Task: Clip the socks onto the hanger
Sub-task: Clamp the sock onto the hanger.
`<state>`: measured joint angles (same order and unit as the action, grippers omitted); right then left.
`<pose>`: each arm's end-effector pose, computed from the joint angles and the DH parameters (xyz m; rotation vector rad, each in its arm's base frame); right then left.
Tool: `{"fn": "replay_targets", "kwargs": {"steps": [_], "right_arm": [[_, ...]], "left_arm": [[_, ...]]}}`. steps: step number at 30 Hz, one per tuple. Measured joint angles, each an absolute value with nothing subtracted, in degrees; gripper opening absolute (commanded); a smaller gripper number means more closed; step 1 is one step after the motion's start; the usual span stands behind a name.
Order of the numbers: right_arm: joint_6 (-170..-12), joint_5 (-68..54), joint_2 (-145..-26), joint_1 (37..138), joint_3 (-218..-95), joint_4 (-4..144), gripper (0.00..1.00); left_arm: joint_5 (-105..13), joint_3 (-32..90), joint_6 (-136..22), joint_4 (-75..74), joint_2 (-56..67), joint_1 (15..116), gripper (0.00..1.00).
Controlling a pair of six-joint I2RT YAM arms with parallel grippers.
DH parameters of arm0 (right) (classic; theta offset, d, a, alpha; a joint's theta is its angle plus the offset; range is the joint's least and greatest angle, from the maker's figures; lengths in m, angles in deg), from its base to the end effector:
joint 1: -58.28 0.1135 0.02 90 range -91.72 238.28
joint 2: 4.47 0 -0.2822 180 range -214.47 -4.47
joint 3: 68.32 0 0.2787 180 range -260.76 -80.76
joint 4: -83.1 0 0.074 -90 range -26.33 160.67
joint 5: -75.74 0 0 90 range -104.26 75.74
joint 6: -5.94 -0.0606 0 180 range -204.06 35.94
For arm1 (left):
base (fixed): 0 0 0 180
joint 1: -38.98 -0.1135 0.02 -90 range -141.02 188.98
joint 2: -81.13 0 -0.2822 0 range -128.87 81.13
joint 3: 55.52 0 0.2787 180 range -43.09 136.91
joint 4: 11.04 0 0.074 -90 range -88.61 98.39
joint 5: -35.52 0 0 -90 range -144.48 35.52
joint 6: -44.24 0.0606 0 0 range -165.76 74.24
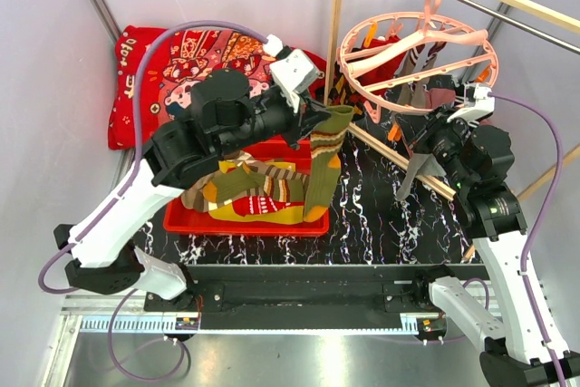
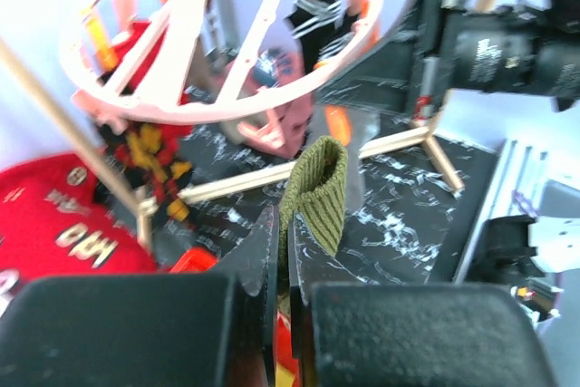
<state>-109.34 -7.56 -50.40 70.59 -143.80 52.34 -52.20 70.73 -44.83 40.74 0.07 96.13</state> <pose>0.1942 0.0496 0.4509 0.0908 1.6221 0.6015 0.1641 -0.2586 0.5746 0.8741 1.5106 -0.7633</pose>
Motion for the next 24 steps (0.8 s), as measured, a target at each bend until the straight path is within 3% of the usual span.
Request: {"fn": "replay_targets", "kwargs": {"steps": [13, 24], "right_arm": [[-107.1, -7.5, -50.3, 70.6, -144.3, 52.4, 0.05], [-104.0, -6.1, -47.6, 70.6, -144.3, 52.4, 0.05]], "left_arm": [[-41.6, 53.6, -49.7, 25.7, -6.0, 96.5, 0.0], [-35.5, 54.5, -47.9, 23.1, -14.4, 96.5, 0.0]]}}
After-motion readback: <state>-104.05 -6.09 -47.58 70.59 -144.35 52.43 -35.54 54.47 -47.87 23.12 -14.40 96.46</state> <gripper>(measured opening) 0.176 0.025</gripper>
